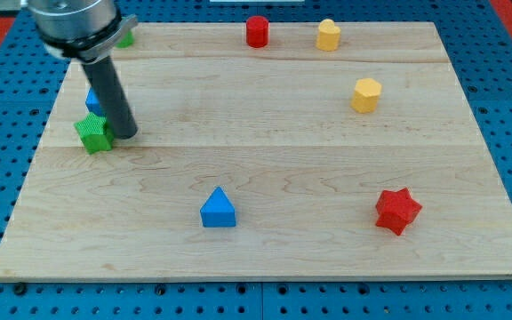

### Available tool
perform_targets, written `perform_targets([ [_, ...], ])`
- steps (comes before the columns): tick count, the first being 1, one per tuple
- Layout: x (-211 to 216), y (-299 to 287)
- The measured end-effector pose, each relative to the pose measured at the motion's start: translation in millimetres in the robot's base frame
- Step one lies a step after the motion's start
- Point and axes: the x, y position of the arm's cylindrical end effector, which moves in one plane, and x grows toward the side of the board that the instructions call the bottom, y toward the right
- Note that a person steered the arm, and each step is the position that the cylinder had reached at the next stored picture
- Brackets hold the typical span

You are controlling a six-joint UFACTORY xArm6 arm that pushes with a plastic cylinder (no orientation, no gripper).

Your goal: Touch the bottom right of red star

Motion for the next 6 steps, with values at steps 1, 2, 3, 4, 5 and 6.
perform_targets([
  [1,-2,-5],
  [2,18,-16],
  [3,60,-6],
  [4,61,51],
  [5,54,184],
  [6,59,314],
])
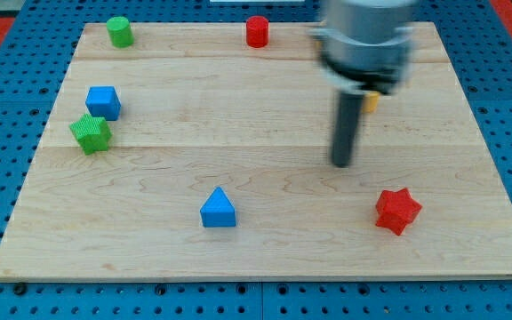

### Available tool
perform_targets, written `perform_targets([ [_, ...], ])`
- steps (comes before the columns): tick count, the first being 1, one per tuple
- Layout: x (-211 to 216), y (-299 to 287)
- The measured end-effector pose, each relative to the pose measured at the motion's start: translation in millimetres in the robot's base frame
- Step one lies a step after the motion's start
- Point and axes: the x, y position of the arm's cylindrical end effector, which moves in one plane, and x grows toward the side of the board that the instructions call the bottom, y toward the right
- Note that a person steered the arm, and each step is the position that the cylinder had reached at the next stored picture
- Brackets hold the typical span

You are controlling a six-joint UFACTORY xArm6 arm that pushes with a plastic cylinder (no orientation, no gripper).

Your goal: Touch the bottom right of red star

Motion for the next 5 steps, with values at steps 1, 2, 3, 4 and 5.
perform_targets([
  [1,28,113],
  [2,116,87],
  [3,129,46],
  [4,82,2],
  [5,51,-85],
])
